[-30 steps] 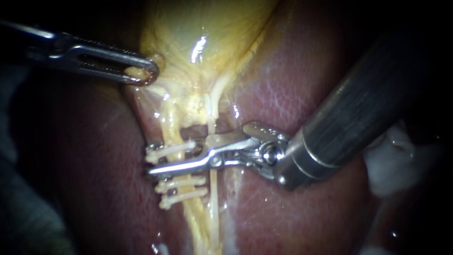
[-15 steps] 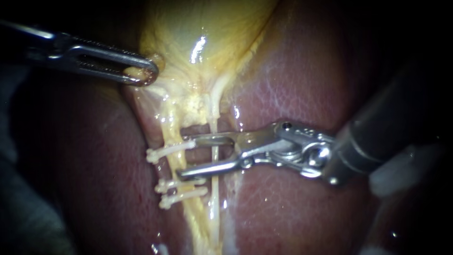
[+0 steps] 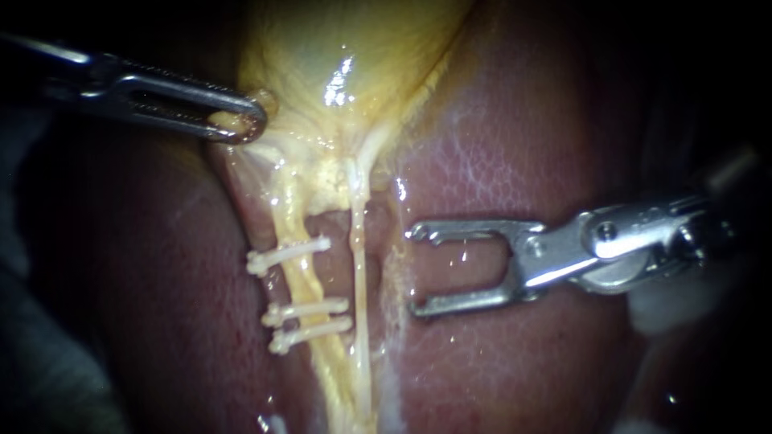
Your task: Going back third clip left tube
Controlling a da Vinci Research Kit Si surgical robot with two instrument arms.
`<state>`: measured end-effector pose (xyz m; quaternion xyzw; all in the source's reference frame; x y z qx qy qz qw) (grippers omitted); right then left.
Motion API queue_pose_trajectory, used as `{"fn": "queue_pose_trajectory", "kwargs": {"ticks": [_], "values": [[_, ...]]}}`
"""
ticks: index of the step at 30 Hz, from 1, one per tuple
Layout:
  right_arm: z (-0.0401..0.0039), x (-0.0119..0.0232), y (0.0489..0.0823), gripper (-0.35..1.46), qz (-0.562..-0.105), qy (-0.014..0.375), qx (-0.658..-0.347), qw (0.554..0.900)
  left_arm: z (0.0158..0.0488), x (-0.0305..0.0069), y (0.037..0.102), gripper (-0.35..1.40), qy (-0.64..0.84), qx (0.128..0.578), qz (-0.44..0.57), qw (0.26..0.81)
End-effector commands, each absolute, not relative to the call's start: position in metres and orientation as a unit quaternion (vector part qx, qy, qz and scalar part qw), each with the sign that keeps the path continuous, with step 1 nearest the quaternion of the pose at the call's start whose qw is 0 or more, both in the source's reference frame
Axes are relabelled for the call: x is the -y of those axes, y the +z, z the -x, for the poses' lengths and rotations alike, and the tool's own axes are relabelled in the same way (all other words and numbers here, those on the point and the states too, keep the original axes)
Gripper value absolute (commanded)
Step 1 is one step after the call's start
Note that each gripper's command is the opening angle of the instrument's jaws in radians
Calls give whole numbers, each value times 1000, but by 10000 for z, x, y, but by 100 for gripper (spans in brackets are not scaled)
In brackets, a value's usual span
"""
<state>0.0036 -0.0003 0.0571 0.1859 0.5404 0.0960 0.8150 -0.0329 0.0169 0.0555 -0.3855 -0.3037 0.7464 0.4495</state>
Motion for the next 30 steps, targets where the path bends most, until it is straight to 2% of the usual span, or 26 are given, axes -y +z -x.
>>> {"fn": "queue_pose_trajectory", "kwargs": {"ticks": [1,12,23,30], "values": [[-33,1,569,50,-185,96,-540,815,329,-169,555,-35,746,304,385,450],[-19,-4,564,50,-178,84,-542,817,339,-165,564,-35,747,299,386,451],[-13,-5,565,50,-178,83,-542,817,379,-154,610,-35,750,306,388,441],[-12,-5,565,50,-179,79,-544,816,388,-156,623,-35,753,304,388,437]]}}
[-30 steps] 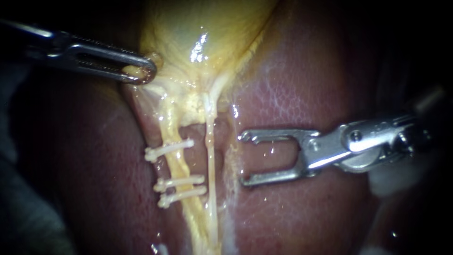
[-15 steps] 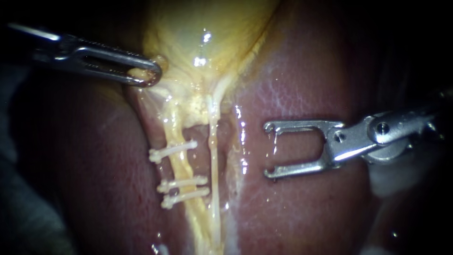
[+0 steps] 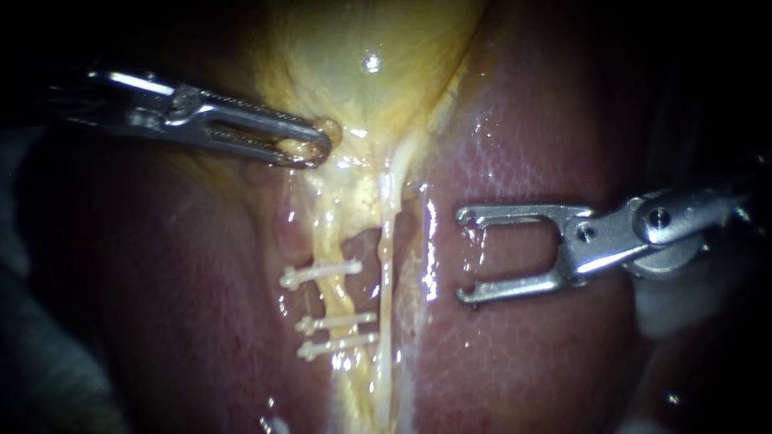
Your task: Going back third clip left tube
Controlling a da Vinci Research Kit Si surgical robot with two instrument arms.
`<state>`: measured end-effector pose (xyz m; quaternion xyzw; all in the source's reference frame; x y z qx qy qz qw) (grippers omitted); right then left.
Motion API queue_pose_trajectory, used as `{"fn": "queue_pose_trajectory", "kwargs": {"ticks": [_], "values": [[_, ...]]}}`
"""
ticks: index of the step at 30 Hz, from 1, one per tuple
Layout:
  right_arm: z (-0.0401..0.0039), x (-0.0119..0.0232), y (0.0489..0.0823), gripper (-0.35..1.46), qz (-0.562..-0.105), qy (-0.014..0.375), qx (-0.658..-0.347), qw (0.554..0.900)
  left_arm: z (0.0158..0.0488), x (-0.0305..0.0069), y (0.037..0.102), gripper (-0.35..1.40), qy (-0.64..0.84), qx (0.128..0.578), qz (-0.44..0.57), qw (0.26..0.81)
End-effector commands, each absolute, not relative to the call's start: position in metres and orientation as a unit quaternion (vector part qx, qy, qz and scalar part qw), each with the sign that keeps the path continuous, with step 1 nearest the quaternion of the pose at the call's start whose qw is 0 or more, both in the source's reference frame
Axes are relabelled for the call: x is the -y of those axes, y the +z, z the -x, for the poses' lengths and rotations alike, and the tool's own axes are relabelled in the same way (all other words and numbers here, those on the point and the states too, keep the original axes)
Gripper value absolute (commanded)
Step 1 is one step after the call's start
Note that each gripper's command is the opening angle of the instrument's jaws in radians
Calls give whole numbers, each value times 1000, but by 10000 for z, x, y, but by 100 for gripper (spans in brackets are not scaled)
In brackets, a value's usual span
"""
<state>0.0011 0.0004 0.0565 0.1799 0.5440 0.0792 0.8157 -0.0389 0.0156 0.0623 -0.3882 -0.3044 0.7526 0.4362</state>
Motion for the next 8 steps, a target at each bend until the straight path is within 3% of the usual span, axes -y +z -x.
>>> {"fn": "queue_pose_trajectory", "kwargs": {"ticks": [1,8], "values": [[-12,-5,565,50,-180,78,-544,816,388,-157,624,-35,753,304,388,437],[-13,-4,563,50,-186,75,-546,813,385,-157,622,-35,753,305,388,436]]}}
